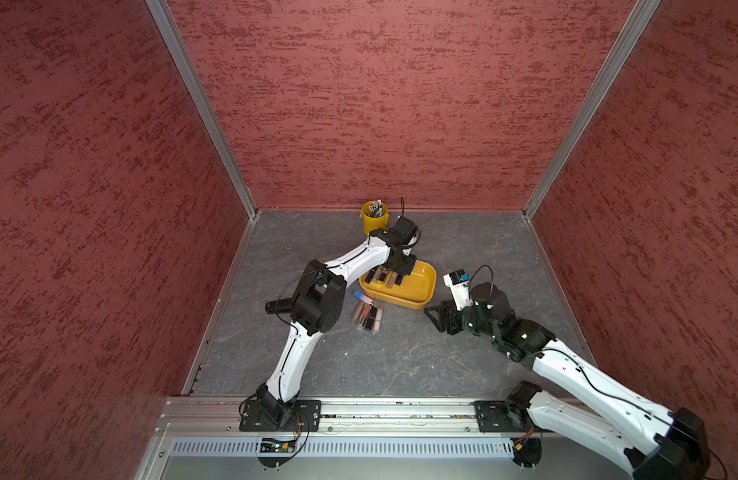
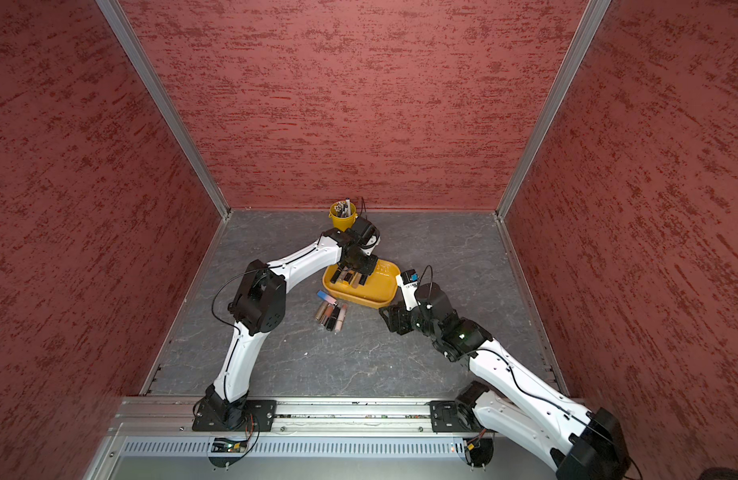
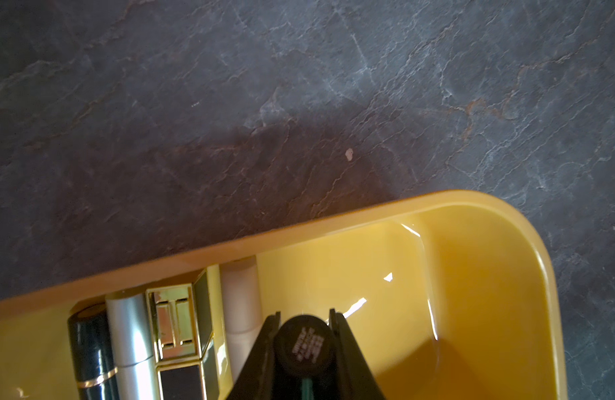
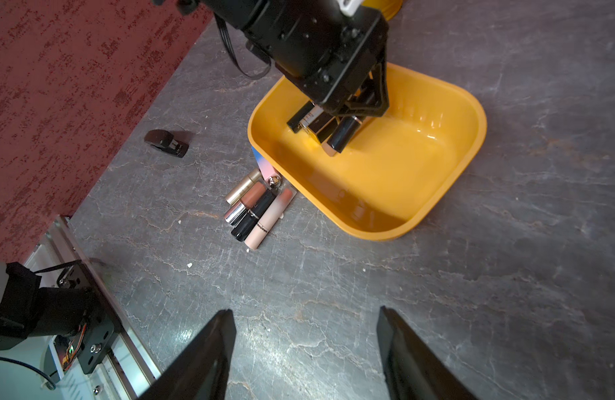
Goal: Put the lipstick into the storage box
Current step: Place the lipstick in the storage box.
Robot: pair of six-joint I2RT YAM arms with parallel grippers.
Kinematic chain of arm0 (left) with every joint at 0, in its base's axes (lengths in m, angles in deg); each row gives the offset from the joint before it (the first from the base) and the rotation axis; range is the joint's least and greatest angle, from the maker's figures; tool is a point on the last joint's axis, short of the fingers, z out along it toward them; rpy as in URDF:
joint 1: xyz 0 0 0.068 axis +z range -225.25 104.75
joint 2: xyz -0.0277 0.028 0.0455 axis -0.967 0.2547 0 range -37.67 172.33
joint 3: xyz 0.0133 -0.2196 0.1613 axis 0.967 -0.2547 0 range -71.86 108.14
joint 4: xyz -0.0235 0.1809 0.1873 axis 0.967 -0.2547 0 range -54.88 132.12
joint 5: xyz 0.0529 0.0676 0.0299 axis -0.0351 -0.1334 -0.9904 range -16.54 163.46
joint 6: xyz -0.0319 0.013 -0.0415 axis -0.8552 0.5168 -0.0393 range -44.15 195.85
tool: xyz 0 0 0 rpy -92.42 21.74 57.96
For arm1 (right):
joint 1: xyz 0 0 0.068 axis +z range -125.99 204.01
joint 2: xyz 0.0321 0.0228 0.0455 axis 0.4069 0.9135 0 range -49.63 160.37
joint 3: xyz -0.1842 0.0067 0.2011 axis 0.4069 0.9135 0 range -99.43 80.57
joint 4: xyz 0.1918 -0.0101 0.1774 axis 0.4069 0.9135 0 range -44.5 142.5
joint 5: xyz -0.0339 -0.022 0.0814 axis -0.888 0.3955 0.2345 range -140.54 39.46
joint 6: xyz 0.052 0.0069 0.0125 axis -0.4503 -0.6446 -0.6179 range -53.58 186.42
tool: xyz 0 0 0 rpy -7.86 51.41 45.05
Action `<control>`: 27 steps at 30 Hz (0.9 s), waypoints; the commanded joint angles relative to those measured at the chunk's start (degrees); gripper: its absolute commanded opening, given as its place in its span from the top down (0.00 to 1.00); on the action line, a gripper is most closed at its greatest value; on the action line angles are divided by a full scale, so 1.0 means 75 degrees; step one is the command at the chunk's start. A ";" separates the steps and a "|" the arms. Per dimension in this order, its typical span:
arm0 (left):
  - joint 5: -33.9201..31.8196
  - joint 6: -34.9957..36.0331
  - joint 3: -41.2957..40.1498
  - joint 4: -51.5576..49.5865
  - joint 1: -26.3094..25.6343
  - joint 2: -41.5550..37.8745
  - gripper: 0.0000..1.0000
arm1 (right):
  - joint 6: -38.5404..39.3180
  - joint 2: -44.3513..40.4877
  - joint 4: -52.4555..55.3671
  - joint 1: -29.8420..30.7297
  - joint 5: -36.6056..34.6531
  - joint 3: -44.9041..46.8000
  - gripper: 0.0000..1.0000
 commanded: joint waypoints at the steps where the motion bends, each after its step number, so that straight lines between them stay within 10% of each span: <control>1: -0.0046 0.0153 0.0280 -0.0014 -0.0002 0.0256 0.92 | 0.0395 -0.0177 -0.0647 -0.0043 -0.0186 0.0210 0.31; 27: -0.0599 0.0398 0.1013 -0.0331 0.0093 0.1155 0.78 | 0.0700 0.0503 -0.1000 -0.0042 -0.0020 0.0149 0.30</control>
